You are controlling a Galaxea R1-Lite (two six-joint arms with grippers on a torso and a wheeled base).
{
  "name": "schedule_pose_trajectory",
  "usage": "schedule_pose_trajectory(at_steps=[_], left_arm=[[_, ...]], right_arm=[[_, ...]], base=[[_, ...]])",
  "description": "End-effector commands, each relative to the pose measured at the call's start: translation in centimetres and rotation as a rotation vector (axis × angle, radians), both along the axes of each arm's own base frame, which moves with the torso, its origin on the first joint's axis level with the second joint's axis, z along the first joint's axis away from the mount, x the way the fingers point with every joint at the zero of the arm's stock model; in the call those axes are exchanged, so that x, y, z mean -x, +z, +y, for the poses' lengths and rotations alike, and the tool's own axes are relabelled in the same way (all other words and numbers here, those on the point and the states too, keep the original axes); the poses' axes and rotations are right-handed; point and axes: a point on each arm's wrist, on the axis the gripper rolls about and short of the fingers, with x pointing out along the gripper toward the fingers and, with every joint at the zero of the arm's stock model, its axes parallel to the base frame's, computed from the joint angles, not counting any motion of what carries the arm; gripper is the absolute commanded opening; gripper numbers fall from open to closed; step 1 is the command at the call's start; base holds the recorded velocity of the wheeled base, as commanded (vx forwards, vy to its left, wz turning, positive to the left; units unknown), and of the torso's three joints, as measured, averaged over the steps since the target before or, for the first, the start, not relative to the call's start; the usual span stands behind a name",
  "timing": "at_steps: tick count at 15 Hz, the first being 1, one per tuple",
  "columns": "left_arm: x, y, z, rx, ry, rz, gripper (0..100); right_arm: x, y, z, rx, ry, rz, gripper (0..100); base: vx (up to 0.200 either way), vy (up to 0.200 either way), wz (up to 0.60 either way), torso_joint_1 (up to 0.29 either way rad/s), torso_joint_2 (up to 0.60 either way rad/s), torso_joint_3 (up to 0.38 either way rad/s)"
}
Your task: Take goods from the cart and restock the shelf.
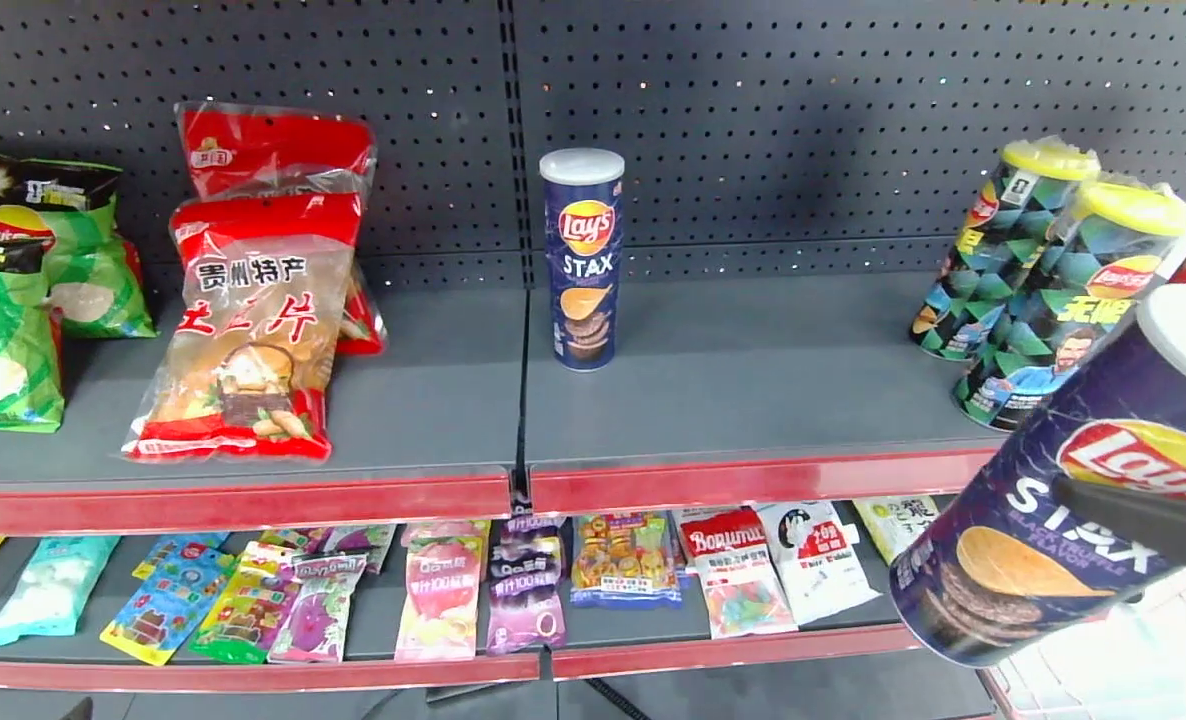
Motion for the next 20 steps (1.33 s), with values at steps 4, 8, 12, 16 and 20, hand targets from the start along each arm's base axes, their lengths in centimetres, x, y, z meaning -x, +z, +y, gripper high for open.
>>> schedule_pose_trajectory(at_steps=[4, 8, 12, 16, 20], left_arm=[[0.0, -0.1, 0.0, 0.000, 0.000, 0.005, 100], [0.0, -0.4, 0.0, 0.001, -0.001, 0.014, 100], [-0.5, -0.2, 0.0, -0.062, -0.016, 0.021, 100], [-4.5, 4.6, -0.4, -0.081, -0.229, 0.039, 100], [-11.0, 9.5, -3.7, 0.026, -0.483, 0.114, 100]], right_arm=[[-1.1, -0.2, 0.5, 0.004, -0.001, 0.013, 0], [-1.2, -0.2, 0.5, 0.005, -0.001, 0.014, 0], [-1.2, -0.2, 0.5, 0.005, 0.000, 0.012, 0], [-1.2, -0.1, 0.5, 0.004, -0.003, 0.005, 0], [-1.5, 0.6, 0.6, 0.006, -0.021, -0.031, 0]], base=[[0.100, 0.000, 0.00, 0.005, 0.00, 0.001], [0.000, 0.000, 0.00, 0.000, 0.00, 0.000], [0.000, 0.000, 0.00, 0.000, 0.00, 0.000], [0.000, 0.000, 0.00, 0.000, 0.00, 0.000], [0.000, 0.000, 0.00, 0.000, 0.00, 0.000]])
